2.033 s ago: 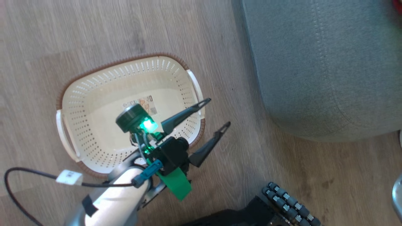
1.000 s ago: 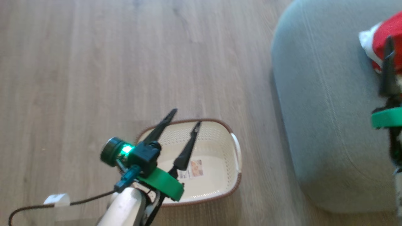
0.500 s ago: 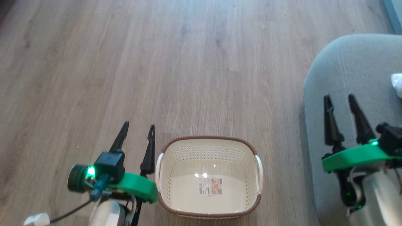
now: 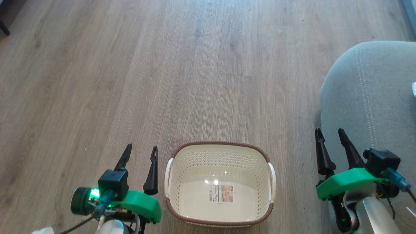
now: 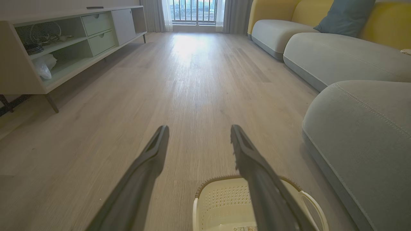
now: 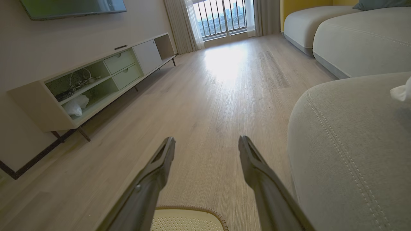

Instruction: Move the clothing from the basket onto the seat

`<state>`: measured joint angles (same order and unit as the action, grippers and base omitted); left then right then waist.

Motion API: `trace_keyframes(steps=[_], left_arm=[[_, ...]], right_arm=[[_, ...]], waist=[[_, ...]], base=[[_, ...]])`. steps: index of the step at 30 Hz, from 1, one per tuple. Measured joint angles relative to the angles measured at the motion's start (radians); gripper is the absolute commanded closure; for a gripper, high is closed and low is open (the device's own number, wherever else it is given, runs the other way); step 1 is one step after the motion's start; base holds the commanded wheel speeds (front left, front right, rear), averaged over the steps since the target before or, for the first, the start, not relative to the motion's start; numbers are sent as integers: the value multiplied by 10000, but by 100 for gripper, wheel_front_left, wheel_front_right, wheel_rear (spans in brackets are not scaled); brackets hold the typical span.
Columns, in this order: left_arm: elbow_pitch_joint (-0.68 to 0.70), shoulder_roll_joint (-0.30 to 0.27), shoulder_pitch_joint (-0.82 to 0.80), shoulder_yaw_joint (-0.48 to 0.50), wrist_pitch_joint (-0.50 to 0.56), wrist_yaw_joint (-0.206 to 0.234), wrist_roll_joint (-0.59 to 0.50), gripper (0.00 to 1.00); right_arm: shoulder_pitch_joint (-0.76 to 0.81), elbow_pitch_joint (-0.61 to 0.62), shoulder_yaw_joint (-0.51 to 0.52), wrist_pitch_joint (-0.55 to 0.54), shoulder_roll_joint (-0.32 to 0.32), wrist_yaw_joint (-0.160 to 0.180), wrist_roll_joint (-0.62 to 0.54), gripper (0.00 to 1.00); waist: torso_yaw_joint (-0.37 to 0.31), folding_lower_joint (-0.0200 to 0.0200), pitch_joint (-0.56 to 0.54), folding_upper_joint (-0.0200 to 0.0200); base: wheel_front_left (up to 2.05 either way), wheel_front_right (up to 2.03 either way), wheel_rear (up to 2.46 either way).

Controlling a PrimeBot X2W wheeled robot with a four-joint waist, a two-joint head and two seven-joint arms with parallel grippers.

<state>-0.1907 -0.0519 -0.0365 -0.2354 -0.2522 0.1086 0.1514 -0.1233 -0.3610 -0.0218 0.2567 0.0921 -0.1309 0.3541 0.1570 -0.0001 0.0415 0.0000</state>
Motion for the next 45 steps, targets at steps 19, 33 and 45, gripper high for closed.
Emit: trace_keyframes(steps=[19, 33, 45], left_arm=[[209, 4, -15, 123, 0, -1120, 587, 0], [458, 4, -10, 364, 0, -1296, 1129, 0], [-407, 2, 449, 376, 86, -1407, 1582, 100]], right_arm=[[-16, -151, 4, 0, -196, 0, -100, 0], [-48, -150, -15, 0, -215, 0, -98, 0], [462, -872, -50, -102, -257, 0, 52, 100]], waist=[[-173, 0, 124, 0], [-311, 1, 135, 0], [-382, 1, 155, 0]], base=[[0, 0, 0], [0, 0, 0], [0, 0, 0]])
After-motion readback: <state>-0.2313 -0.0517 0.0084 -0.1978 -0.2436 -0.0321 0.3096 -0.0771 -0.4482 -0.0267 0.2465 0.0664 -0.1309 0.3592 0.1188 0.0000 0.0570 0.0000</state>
